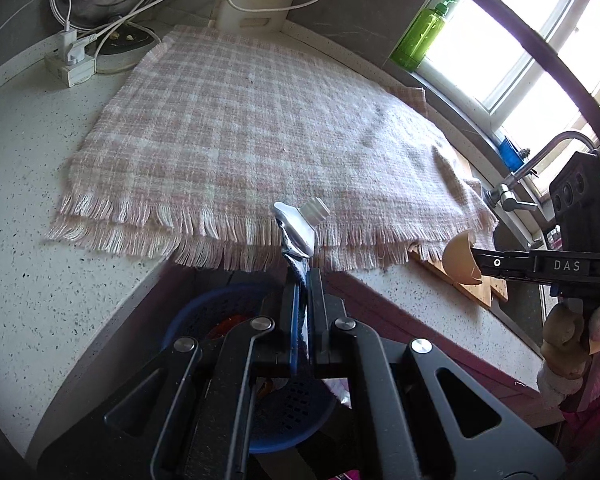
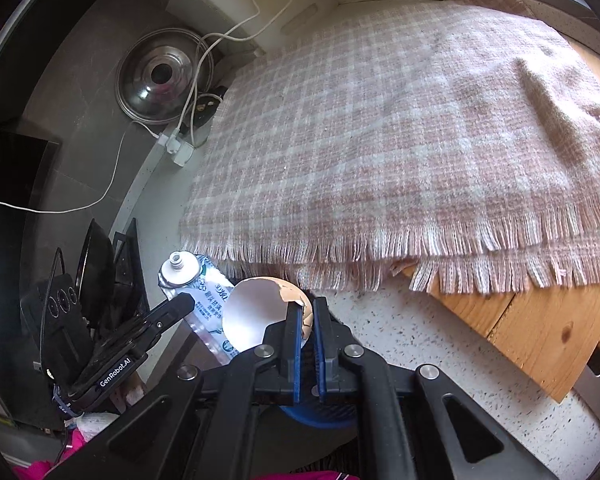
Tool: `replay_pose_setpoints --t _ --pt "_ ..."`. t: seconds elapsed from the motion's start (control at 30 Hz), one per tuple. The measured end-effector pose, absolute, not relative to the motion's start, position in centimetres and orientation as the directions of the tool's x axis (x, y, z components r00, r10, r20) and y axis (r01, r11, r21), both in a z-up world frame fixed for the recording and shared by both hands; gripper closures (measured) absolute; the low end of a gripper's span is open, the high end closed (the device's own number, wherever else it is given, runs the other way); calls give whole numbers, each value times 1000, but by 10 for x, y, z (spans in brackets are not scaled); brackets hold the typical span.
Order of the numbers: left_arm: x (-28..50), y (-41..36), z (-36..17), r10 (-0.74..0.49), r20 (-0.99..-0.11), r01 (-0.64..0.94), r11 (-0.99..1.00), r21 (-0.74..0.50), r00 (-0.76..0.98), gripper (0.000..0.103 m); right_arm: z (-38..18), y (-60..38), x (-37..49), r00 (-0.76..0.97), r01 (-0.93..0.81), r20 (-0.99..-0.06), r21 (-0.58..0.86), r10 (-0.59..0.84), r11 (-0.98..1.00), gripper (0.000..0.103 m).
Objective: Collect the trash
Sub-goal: 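Carry the toothpaste tube and eggshell with both tools over the wastebasket, then open both tools to drop the tube and eggshell into the wastebasket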
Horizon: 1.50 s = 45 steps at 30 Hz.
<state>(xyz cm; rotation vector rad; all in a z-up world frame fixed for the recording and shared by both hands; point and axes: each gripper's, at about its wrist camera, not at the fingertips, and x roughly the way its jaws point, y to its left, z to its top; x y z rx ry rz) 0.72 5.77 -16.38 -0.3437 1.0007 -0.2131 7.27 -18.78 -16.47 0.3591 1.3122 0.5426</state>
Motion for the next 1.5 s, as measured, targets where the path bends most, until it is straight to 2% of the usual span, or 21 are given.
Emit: replay_pose_setpoints --t 0.6,1.27,1.37,1.43,1.5 --pt "-22 65 -214 -298 -838 1 943 -334 457 103 -194 -166 17 94 -207 -863 470 496 858 100" --pt "-23 50 -265 -227 -889 -11 968 -252 398 103 -259 -122 2 31 -285 -922 362 386 888 100" --pt "-23 44 -269 -218 -893 -6 971 -240 393 103 -262 -117 3 28 -284 -924 358 381 890 91" --pt "-23 42 -271 -216 -897 -1 972 -234 387 103 -261 -117 3 34 -289 -921 363 388 886 73" --pt "-24 40 -271 -199 -901 -1 976 -216 384 103 -259 -115 4 39 -294 -921 360 387 886 72"
